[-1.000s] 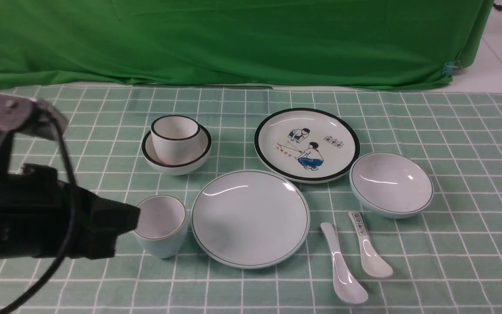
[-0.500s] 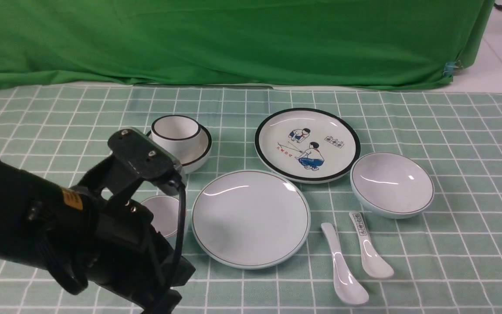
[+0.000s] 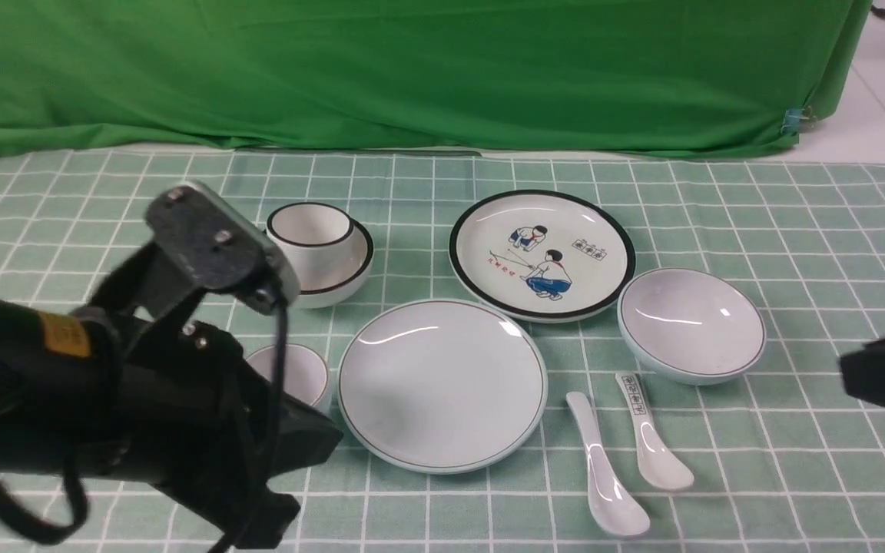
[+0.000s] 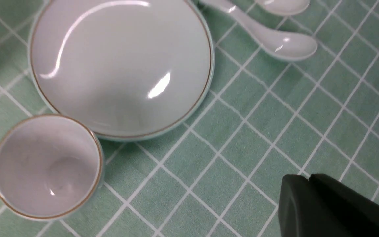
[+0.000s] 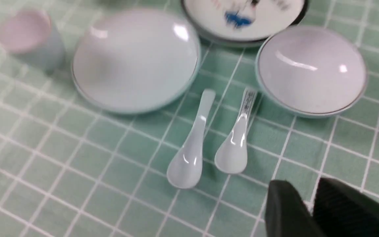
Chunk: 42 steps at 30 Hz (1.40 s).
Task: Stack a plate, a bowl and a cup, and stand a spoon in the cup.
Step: Use the right arm to grab a blue rice bowl
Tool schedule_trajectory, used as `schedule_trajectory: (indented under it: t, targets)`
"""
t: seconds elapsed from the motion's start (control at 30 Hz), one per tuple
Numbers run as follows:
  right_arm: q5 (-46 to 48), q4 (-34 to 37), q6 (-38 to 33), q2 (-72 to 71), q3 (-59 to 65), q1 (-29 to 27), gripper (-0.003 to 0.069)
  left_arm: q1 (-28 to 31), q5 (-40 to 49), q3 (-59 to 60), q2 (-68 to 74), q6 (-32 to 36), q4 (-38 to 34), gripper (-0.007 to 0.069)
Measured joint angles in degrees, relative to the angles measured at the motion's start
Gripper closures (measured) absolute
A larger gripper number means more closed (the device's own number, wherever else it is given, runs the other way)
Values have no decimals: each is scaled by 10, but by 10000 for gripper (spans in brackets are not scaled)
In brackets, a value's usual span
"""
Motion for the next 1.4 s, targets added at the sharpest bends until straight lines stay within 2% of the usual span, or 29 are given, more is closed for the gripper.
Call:
schedule_trajectory:
  t: [0.4, 0.67, 1.1, 1.23, 1.4]
  targets:
    - [16, -9, -63, 378, -185, 2, 277, 0, -6, 0, -269, -12, -22, 612]
    - [20, -4, -67, 525, -292, -34, 255, 0, 13, 0, -298, -42, -22, 611]
    - [-7, -8, -76, 602, -310, -34, 254, 0, 28, 0, -298, -43, -22, 611]
    - [-9, -17, -81, 608, -310, -34, 278, 0, 33, 0, -298, -43, -22, 611]
    - [-6, -28, -95, 609, -310, -34, 469, 0, 34, 0, -298, -46, -22, 611]
